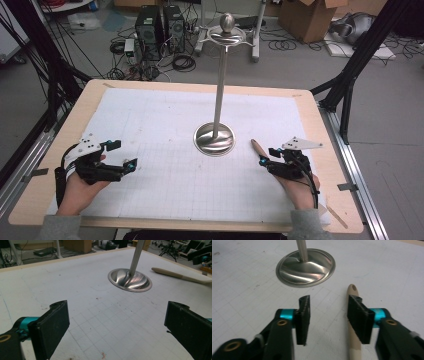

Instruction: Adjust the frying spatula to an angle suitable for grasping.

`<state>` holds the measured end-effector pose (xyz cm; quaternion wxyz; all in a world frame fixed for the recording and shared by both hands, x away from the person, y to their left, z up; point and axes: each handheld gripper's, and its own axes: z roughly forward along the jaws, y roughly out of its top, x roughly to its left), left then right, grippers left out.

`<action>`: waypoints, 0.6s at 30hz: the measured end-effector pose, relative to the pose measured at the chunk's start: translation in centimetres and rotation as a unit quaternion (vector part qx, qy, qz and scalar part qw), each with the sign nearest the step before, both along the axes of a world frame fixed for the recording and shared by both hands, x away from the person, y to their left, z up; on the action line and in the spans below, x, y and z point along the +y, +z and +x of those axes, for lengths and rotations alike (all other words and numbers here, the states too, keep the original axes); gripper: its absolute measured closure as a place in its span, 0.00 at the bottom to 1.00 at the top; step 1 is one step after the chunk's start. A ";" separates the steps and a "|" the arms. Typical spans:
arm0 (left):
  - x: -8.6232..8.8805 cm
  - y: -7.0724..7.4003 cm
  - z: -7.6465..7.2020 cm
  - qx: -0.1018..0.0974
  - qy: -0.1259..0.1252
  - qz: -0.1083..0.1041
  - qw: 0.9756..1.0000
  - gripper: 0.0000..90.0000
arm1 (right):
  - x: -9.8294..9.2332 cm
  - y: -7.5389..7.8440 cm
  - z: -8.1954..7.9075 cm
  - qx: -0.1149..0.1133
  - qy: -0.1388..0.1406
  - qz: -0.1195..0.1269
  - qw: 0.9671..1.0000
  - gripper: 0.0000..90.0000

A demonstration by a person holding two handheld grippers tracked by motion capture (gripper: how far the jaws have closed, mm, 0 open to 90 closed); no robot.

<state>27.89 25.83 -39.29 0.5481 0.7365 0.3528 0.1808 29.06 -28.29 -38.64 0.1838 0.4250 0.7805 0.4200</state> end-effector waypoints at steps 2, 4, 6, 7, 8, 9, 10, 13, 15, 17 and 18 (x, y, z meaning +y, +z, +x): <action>0.0 -0.1 0.1 -0.001 0.003 0.000 1.000 0.05 | -0.8 0.3 -0.4 0.003 0.001 0.004 1.000 0.40; 0.1 -0.2 0.1 0.001 0.006 0.000 1.000 0.05 | -1.5 0.3 -0.7 0.011 0.007 0.018 1.000 0.36; 0.1 -0.2 0.1 0.000 0.006 0.001 1.000 0.05 | -2.0 0.3 -1.1 0.008 0.004 0.030 1.000 0.30; 0.0 -0.3 0.1 0.000 0.006 0.001 1.000 0.05 | -2.4 0.2 -1.2 0.005 0.001 0.040 0.999 0.27; 0.0 -0.3 0.1 0.002 0.006 0.002 1.000 0.05 | -2.6 0.1 -1.4 0.007 -0.005 0.054 0.998 0.24; -0.1 -0.4 0.1 0.003 0.006 0.004 1.000 0.05 | -3.0 -0.1 -1.6 0.007 -0.013 0.065 0.998 0.21; -0.1 -0.4 0.1 0.003 0.006 0.004 1.000 0.05 | -3.2 -0.2 -1.7 0.007 -0.016 0.068 0.998 0.19; -0.3 -0.5 0.1 0.002 0.005 0.007 1.000 0.05 | -4.0 -0.4 -2.1 0.006 -0.020 0.076 0.997 0.17; -0.3 -0.4 0.0 -0.001 0.004 0.006 1.000 0.05 | -4.5 -0.5 -2.3 0.002 -0.019 0.075 0.997 0.17; -0.3 -0.4 0.0 -0.002 0.004 0.006 1.000 0.05 | -4.9 -0.5 -2.4 -0.003 -0.018 0.070 0.997 0.17; -0.3 -0.4 0.0 -0.001 0.006 0.005 1.000 0.05 | -5.2 -0.6 -2.5 -0.004 -0.016 0.070 0.997 0.17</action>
